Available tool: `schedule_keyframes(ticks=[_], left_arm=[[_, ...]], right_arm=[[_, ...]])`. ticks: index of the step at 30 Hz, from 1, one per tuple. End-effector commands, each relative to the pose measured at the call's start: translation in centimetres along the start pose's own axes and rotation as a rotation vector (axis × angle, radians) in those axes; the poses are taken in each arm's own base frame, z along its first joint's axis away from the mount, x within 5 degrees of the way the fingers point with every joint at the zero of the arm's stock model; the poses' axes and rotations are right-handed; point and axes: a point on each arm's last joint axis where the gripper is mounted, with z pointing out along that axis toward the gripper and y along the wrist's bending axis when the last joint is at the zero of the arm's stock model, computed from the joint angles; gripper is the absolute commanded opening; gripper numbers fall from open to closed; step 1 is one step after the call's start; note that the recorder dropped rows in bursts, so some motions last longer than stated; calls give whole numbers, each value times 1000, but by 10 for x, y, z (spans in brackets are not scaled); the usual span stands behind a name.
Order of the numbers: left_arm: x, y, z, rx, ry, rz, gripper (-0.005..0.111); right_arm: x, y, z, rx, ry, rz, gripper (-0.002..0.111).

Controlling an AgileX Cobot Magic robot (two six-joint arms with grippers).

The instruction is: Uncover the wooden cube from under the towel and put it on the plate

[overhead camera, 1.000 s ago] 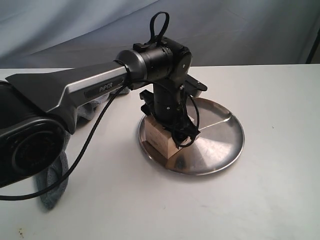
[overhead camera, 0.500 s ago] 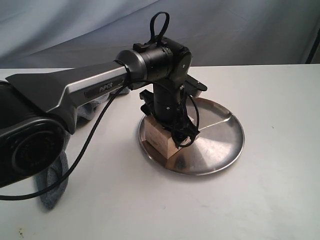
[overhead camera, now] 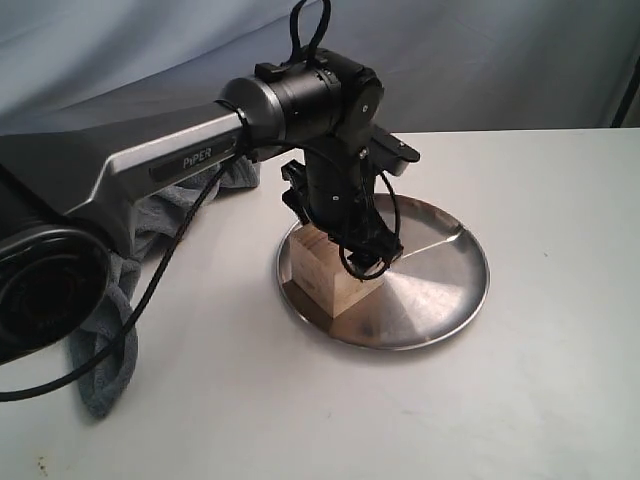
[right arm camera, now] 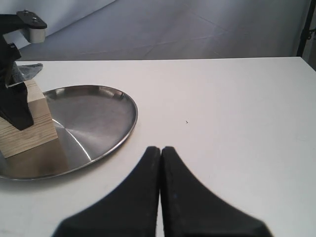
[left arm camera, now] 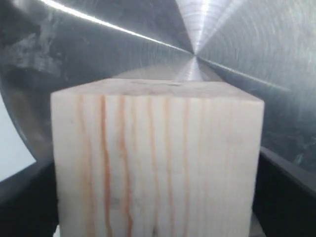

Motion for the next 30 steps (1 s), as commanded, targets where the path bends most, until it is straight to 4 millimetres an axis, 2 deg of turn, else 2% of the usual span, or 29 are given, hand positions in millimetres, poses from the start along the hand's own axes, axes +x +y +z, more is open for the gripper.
schedule_keyframes(ticks=[1,4,5,7,8,11,13,15,17,18,19,23,24,27,29,30], left_arm=[[-3,-1,-32,5,-73,1,87],[-2,-1,-61,9,-134,-5,86],[-3,-3,-75,15,-179,-1,79],[-5,-12,-95,5,-258,53,59],[-7,-23,-103,8,-290,101,45],[-9,-48,-115,9,-335,200,18],[-11,-73,-118,-21,-366,368,0],[-14,-83,-120,-48,-391,427,0],[-16,-81,-121,-65,-413,368,0],[-16,-69,-120,-78,-408,270,0],[-12,-47,-119,-105,-368,145,0],[6,11,-117,-230,-221,-30,0],[13,45,-120,-284,-212,-103,0],[31,87,-136,-214,-251,-276,0],[52,125,-156,-119,-306,-421,0],[70,153,-169,-121,-333,-504,0]], right_arm=[[0,0,0,-5,2,3,0],[0,0,0,-5,2,3,0],[0,0,0,-5,2,3,0],[0,0,0,-5,2,3,0],[0,0,0,-5,2,3,0],[0,0,0,-5,2,3,0],[0,0,0,-5,2,3,0],[0,0,0,-5,2,3,0],[0,0,0,-5,2,3,0],[0,0,0,-5,2,3,0],[0,0,0,-5,2,3,0],[0,0,0,-5,2,3,0],[0,0,0,-5,2,3,0],[0,0,0,-5,2,3,0],[0,0,0,-5,2,3,0],[0,0,0,-5,2,3,0]])
